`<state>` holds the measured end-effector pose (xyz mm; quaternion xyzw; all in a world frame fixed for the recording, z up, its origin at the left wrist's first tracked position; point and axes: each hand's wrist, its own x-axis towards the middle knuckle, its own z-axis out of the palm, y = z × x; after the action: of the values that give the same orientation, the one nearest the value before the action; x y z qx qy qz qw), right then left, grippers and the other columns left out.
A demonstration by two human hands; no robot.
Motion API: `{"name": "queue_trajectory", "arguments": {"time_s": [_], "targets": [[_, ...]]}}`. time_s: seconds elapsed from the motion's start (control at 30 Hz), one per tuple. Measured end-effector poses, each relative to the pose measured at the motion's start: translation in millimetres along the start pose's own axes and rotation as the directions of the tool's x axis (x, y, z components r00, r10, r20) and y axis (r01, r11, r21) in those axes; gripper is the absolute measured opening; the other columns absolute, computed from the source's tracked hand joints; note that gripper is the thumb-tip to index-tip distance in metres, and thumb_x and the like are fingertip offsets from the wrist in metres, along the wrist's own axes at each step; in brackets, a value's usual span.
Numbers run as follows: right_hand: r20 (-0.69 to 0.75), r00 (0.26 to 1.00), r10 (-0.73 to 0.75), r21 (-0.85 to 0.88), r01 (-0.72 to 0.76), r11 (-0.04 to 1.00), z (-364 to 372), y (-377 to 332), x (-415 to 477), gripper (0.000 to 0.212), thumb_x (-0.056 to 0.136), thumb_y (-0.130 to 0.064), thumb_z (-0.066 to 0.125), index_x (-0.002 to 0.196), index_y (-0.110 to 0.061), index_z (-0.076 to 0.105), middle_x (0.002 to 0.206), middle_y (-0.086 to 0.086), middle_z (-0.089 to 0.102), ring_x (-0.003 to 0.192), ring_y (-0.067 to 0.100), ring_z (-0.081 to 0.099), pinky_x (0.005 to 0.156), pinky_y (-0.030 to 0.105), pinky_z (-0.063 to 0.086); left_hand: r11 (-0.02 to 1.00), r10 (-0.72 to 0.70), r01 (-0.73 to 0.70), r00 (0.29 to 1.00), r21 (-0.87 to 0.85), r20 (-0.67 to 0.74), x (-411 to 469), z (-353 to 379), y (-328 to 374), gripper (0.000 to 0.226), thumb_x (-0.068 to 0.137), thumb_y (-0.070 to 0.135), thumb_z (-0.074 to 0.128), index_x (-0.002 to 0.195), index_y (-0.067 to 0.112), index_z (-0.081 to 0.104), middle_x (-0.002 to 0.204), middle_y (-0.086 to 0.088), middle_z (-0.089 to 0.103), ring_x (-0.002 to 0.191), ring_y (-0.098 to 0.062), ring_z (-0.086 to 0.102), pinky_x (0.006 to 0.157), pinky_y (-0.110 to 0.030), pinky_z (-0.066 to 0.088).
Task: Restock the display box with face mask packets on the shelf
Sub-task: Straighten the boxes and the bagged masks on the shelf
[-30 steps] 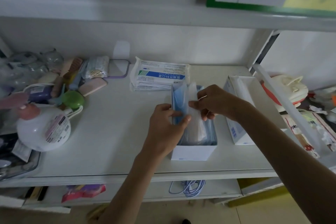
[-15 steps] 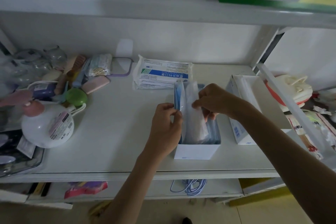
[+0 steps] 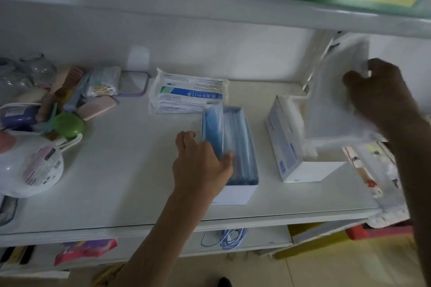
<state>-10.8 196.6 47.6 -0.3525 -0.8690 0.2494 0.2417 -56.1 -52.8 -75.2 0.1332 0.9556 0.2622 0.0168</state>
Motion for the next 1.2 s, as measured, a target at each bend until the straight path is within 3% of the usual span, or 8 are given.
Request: {"name": "queue_trajectory", "arguments": {"time_s": [0.13, 0.43, 0.63, 0.77, 0.93, 1.0, 1.1, 1.2], "targets": [[0.096, 0.995, -0.032, -0.275, 0.057, 0.96, -19.9, 15.0, 17.9, 0.036, 0.092, -0.024, 0.05, 0.122, -0.005, 0.055, 0.125, 0.028, 0.055, 0.115, 0.042, 0.052, 0.086, 0.038, 0.04, 0.999, -0.016, 0.016, 1.0, 0.046, 0.001, 8.5, -11.7, 15.5, 0.018, 0.09, 0.022, 0.05, 0.087, 0.006, 0.055, 0.113, -0.014, 0.046, 0.123, -0.029, 0.041, 0.084, -0.04, 0.049], [0.315, 0.949, -0.027, -0.331, 0.136, 0.934, 34.1, 47.3, 47.7, 0.044, 0.091, -0.027, 0.049, 0.129, -0.005, 0.051, 0.126, 0.027, 0.054, 0.107, 0.04, 0.055, 0.081, 0.033, 0.041, 0.969, -0.035, -0.019, 0.977, 0.245, 0.211, 27.9, -3.2, 18.7, 0.016, 0.089, 0.022, 0.052, 0.085, 0.008, 0.046, 0.119, -0.015, 0.048, 0.132, -0.033, 0.027, 0.097, -0.043, 0.041], [0.289, 0.957, -0.008, -0.334, 0.109, 0.936, 43.9, 47.6, 59.4, 0.045, 0.093, -0.027, 0.049, 0.129, -0.001, 0.049, 0.126, 0.027, 0.053, 0.103, 0.038, 0.055, 0.078, 0.031, 0.039, 0.999, -0.026, 0.03, 0.992, -0.034, 0.126, 22.0, 10.7, 6.0, 0.026, 0.088, 0.018, 0.054, 0.112, 0.006, 0.052, 0.122, -0.017, 0.046, 0.128, -0.034, 0.034, 0.091, -0.043, 0.043], [0.47, 0.881, 0.063, -0.437, 0.17, 0.883, 67.4, 59.8, 38.5, 0.04, 0.097, -0.021, 0.046, 0.127, 0.005, 0.046, 0.128, 0.027, 0.053, 0.104, 0.036, 0.057, 0.077, 0.031, 0.042, 0.962, 0.02, 0.024, 0.987, -0.271, 0.157, 19.1, 10.7, 1.4, 0.075, 0.092, 0.019, 0.055, 0.154, 0.027, 0.013, 0.135, -0.013, 0.042, 0.122, -0.029, 0.046, 0.089, -0.035, 0.042], [0.472, 0.878, 0.087, -0.385, 0.116, 0.915, 75.4, 72.5, 32.9, 0.033, 0.098, -0.017, 0.047, 0.123, 0.005, 0.051, 0.094, 0.011, 0.056, 0.07, 0.019, 0.051, 0.059, 0.025, 0.038, 0.878, -0.052, 0.123, 0.985, -0.463, 0.164, 20.7, 11.1, 4.3, 0.073, 0.102, 0.04, 0.038, 0.155, 0.029, -0.012, 0.156, -0.011, 0.032, 0.123, -0.027, 0.052, 0.069, -0.015, 0.039], [0.46, 0.886, 0.059, -0.353, 0.121, 0.928, 71.7, 70.3, 33.6, 0.038, 0.098, -0.021, 0.047, 0.127, 0.003, 0.05, 0.108, 0.018, 0.059, 0.078, 0.026, 0.056, 0.065, 0.029, 0.043, 0.826, -0.108, 0.208, 0.971, -0.524, 0.215, 19.8, 10.7, 5.7, 0.077, 0.101, 0.043, 0.044, 0.156, 0.026, -0.009, 0.159, -0.006, 0.026, 0.132, -0.027, 0.045, 0.082, -0.021, 0.033], [0.2, 0.976, -0.087, -0.331, 0.151, 0.932, 55.8, 72.3, 29.9, 0.044, 0.097, -0.032, 0.047, 0.127, 0.0, 0.053, 0.123, 0.028, 0.055, 0.107, 0.041, 0.056, 0.086, 0.043, 0.046, 0.773, -0.129, 0.269, 0.954, -0.575, 0.272, 22.4, 15.6, 3.2, 0.089, 0.091, 0.044, 0.061, 0.156, 0.027, 0.003, 0.157, -0.003, 0.03, 0.133, -0.026, 0.045, 0.087, -0.029, 0.039], [0.255, 0.963, 0.093, -0.307, -0.011, 0.952, 48.7, 80.3, 24.0, 0.052, 0.101, -0.038, 0.037, 0.123, 0.007, 0.052, 0.121, 0.032, 0.053, 0.105, 0.041, 0.052, 0.082, 0.036, 0.039, 0.738, -0.121, 0.271, 0.954, -0.618, 0.274, 26.5, 22.0, 3.2, 0.085, 0.085, 0.044, 0.067, 0.153, 0.03, 0.018, 0.145, -0.002, 0.046, 0.12, -0.024, 0.055, 0.094, -0.041, 0.051]]}}
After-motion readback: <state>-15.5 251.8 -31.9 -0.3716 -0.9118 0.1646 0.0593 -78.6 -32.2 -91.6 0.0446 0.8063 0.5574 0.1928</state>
